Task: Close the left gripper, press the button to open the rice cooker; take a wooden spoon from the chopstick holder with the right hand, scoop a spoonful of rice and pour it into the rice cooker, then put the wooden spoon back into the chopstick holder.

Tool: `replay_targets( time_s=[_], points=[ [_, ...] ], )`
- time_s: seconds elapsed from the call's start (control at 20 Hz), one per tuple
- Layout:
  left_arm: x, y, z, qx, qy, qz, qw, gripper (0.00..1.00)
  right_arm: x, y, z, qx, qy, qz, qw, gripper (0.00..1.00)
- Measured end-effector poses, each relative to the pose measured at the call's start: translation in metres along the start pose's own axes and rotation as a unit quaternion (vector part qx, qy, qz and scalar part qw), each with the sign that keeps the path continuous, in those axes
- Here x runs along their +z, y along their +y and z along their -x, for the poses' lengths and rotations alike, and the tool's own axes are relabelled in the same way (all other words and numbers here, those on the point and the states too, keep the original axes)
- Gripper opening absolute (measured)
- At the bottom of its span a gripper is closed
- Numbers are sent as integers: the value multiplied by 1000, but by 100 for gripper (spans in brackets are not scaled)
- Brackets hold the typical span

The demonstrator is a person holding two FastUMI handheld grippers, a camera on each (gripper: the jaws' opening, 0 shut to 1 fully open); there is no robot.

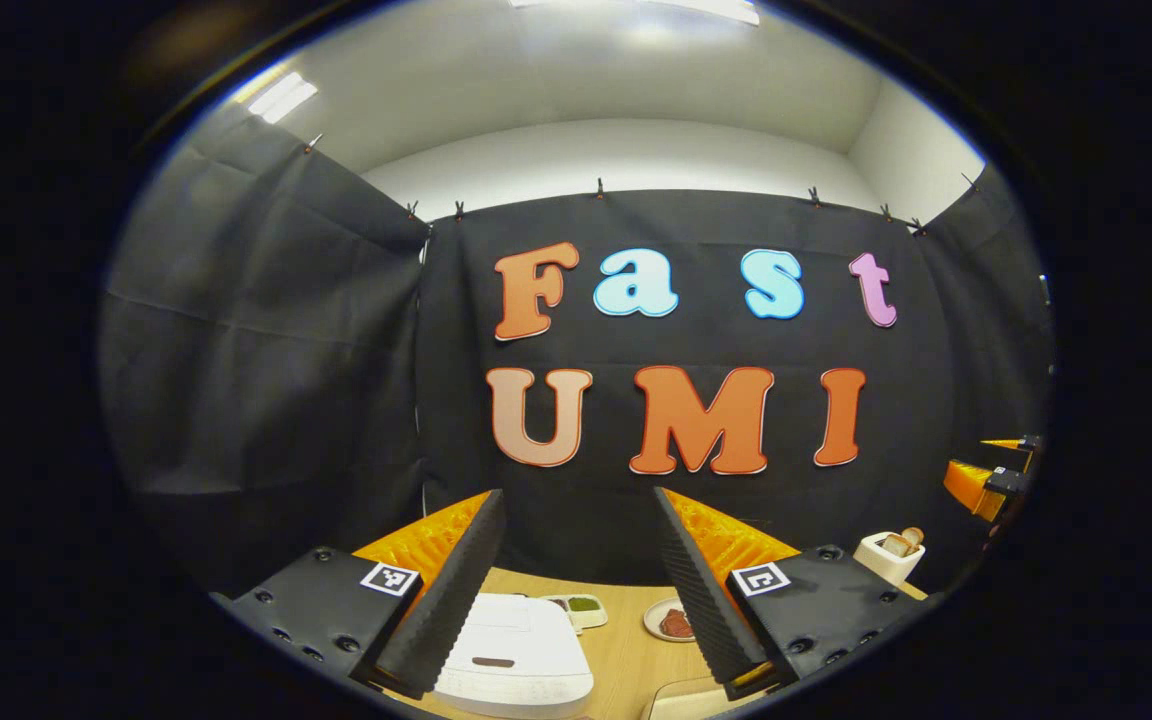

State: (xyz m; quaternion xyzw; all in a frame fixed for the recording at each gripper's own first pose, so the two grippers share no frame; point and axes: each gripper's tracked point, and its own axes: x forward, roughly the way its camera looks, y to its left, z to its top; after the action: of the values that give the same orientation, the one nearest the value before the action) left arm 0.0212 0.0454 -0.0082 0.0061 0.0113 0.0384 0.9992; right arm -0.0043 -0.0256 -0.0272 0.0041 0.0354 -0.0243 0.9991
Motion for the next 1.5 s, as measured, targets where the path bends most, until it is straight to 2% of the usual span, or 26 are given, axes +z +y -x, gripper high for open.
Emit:
replay_targets(
  time_s=[0.05,0.1,0.2,0.25,0.3,0.35,0.45,0.5,0.55,0.6,0.65,0.7,0.8,0.9,1.0,1.05,1.15,1.5],
  points=[
    [-3,8,-1,7,5,1,1000,98,-2,-2,0,-3,3,0,1000,97],
    [-5,16,-1,14,9,2,1000,99,-4,-4,0,-5,6,0,1000,92],
    [-9,29,-3,25,16,4,1000,99,-8,-5,-1,-7,11,0,1000,92],
    [-10,35,-2,27,19,4,999,99,-10,-4,-1,-7,12,0,1000,97],
    [-14,40,-6,30,22,3,999,98,-11,-4,0,-9,13,0,1000,97],
    [-19,42,-5,24,29,0,999,92,-12,-5,-1,-9,15,1,1000,97],
    [-36,49,-7,24,58,-11,998,53,-15,-5,1,-6,17,-1,1000,96],
    [-42,63,-11,47,68,-8,997,34,-16,-4,2,-5,16,-2,1000,96],
    [-51,63,-20,46,78,9,996,20,-17,-5,2,-6,17,-1,1000,96],
    [-58,50,-18,13,94,33,995,6,-18,-6,1,-8,17,2,1000,97],
    [-78,48,-31,7,115,50,992,5,-19,-8,1,-11,18,4,1000,96],
    [-94,66,-31,32,135,49,989,5,-19,-9,1,-10,19,5,1000,96],
    [-112,72,-21,36,175,59,982,4,-22,-13,4,-13,21,8,1000,96],
    [-133,86,-27,58,215,47,974,4,-26,-20,7,-21,26,11,999,96],
    [-156,85,-31,50,253,61,964,4,-31,-24,8,-27,32,12,999,100],
    [-169,84,-32,45,277,73,957,4,-34,-27,11,-31,36,13,999,96],
    [-197,82,-36,36,318,95,943,5,-40,-34,16,-41,43,18,998,96],
    [-260,83,-48,26,410,139,901,5,-74,-64,41,-89,89,17,992,97]
  ],
)
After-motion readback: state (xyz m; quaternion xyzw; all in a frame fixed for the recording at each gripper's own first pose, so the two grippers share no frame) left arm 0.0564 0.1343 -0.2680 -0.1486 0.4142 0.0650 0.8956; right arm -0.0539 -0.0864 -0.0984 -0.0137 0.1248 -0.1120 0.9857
